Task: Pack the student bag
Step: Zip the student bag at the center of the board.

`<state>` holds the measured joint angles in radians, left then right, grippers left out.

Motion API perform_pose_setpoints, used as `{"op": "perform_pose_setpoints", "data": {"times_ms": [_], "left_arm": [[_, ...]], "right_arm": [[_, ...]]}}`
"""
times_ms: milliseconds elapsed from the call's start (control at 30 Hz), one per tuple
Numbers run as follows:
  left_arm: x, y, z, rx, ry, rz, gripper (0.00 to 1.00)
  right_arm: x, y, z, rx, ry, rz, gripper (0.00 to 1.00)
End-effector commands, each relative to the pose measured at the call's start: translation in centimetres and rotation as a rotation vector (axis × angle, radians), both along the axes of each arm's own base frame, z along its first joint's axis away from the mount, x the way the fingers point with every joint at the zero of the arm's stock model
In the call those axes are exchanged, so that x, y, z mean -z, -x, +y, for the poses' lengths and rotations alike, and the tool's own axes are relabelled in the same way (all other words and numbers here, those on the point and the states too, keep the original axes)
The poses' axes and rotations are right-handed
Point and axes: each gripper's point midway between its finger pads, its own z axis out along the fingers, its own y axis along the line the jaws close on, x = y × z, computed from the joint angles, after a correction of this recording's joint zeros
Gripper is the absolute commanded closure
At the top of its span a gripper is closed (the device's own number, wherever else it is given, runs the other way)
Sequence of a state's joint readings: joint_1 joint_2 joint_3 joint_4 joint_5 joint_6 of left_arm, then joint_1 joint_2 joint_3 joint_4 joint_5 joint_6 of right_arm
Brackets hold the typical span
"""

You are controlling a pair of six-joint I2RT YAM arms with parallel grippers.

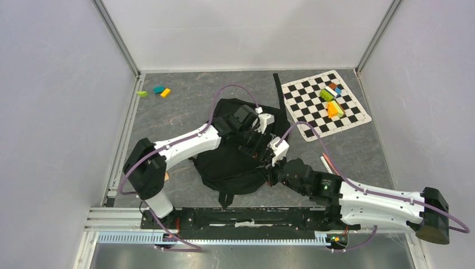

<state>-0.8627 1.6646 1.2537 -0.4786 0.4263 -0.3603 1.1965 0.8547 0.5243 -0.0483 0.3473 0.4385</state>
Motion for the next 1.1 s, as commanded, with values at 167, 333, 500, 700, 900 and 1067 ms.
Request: {"op": "perform_pose_setpoints", "data": {"times_ms": [167,333,500,700,900,1067], "left_arm": [[1.5,2.2,-0.4,0.16,-0.126,0.02,0.09],[2.7,1.6,-0.3,0.149,-0.189,0.009,0.18],[3.6,2.0,-0.3,0.157,-0.212,0.02,0.14],[5.7,2.6,0.4,0.176,-0.291,0.027,0.32],[4.9,3.1,-1.6,0.174,-0.189,0.066,0.77],[3.2,2.5,-4.4,0.148,-0.062,0.065,0.98]], "right_arm": [[-1.4,-0.6,0.4,0.011,-0.041,-0.039,1.0],[-1.5,-0.6,0.0,0.018,-0.047,-0.046,1.0],[-1.3,-0.7,-0.4,0.036,-0.047,-0.05,1.0],[-0.4,-0.7,-0.7,0.039,-0.031,-0.041,1.0],[0.0,-0.6,-0.5,0.037,-0.033,-0.03,1.0],[-0.5,-0.6,-0.5,0.04,-0.058,-0.029,1.0]]}}
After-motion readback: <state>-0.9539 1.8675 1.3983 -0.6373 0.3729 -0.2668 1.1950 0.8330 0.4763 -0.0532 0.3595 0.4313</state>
